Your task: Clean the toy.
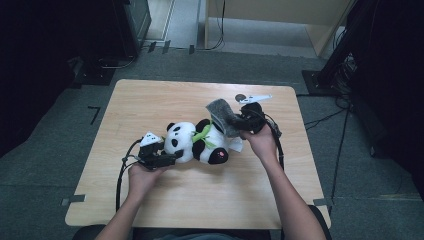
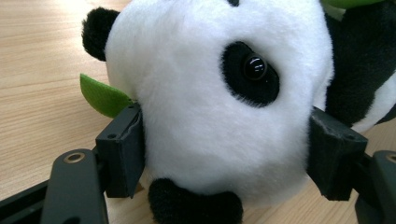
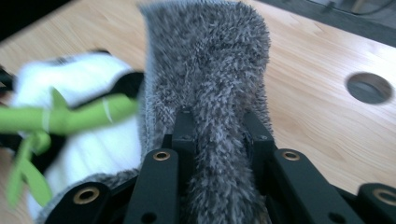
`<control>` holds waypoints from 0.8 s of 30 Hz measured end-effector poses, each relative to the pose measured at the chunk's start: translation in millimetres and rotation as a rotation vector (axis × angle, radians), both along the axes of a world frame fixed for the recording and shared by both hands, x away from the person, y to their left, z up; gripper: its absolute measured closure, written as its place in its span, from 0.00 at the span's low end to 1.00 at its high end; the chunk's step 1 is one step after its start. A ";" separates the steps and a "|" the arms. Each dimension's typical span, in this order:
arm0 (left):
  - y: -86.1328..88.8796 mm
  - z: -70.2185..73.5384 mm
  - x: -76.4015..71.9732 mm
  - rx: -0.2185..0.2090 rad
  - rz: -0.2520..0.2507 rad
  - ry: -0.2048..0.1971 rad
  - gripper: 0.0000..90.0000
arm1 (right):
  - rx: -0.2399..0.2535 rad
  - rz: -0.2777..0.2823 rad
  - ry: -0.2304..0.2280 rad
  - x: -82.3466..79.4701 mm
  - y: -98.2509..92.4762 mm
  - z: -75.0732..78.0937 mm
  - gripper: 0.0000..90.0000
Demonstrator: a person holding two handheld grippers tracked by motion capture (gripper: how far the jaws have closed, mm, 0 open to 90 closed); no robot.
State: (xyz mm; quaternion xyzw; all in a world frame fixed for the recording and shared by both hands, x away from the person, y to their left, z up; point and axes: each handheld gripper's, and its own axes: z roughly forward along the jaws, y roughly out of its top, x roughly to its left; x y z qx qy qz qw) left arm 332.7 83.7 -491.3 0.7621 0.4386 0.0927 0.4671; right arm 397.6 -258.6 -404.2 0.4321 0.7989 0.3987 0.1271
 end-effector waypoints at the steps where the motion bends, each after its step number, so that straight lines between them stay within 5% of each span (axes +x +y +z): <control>1: 0.0 0.0 0.0 0.000 0.000 0.000 0.27 | 0.000 0.000 0.000 0.0 0.0 0.0 0.81; 8: 0.6 -0.4 -0.3 0.000 -0.002 0.000 0.26 | -0.048 -0.031 0.022 -4.7 -14.7 -2.5 0.82; 9: 0.7 0.0 -0.4 -0.001 0.001 0.007 0.26 | -0.035 -0.035 0.022 -5.6 -16.5 -1.2 0.82; 10: 0.4 0.2 -0.4 -0.003 0.005 0.011 0.26 | 0.036 -0.027 0.018 -8.9 -17.5 6.1 0.82; 11: 0.2 0.4 -0.5 -0.002 0.006 0.010 0.26 | 0.036 -0.027 0.018 -8.9 -17.5 6.1 0.82; 17: 0.2 0.7 -0.5 -0.007 0.003 0.006 0.26 | 0.042 0.074 -0.032 -14.0 18.8 32.1 0.82; 24: 2.4 -1.2 -0.9 -0.012 -0.017 -0.012 0.25 | 0.035 0.189 -0.013 -7.7 68.5 36.7 0.81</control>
